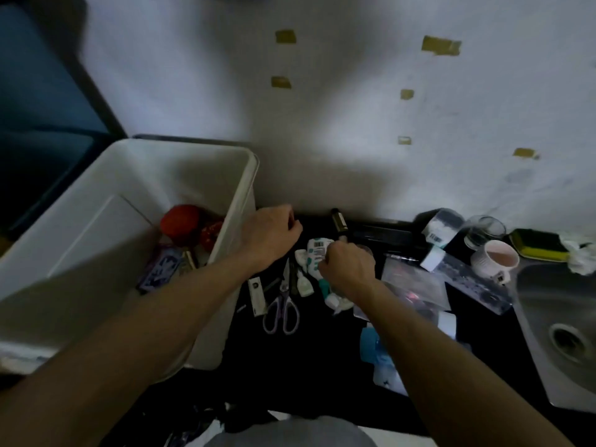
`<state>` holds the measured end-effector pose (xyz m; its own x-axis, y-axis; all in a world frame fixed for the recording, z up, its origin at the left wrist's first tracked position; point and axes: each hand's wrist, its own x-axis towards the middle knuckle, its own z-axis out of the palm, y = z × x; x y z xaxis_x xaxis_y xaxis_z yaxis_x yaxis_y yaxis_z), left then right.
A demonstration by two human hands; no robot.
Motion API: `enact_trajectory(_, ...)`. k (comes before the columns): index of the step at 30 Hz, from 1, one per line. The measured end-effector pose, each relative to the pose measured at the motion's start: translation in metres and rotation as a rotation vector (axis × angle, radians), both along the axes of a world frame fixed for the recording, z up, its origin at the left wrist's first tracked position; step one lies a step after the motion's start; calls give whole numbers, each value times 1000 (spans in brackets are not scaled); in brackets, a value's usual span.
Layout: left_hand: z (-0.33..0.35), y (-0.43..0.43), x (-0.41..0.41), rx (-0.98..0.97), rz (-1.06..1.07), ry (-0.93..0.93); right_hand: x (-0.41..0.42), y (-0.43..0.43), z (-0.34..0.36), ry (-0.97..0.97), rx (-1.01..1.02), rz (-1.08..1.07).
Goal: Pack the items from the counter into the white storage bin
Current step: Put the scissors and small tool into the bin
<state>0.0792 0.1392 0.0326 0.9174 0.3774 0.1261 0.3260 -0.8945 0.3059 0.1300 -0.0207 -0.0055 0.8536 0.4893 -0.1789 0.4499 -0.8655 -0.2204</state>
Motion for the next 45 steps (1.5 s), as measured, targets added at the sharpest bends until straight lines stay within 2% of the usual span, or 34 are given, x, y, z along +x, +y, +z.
enact_trajectory(7, -70, -20, -30, -152, 185, 205, -14, -8, -34, 222, -43, 130)
enact_trajectory(11, -108, -20, -56, -369, 370, 187, -20, -9, -61, 345, 3, 276)
enact_trajectory(14, -127, -8, -70, -460, 500, 204, -22, -5, -77, 390, 27, 293)
enact_trajectory(24, -174, -14, -86, -416, 596, 395, -39, 8, -127, 621, -13, 120)
enact_trajectory(32, -183, -17, -91, -407, 588, 382, -42, 14, -135, 672, 37, -34)
enact_trajectory(36, -181, -17, -92, -431, 577, 382, -45, 16, -142, 801, 142, -129)
enact_trajectory(41, -178, -16, -97, -479, 550, 360, -42, 12, -137, 830, 210, -134)
enact_trajectory(45, -167, -17, -95, -439, 536, 343, -32, 11, -124, 804, 252, -111)
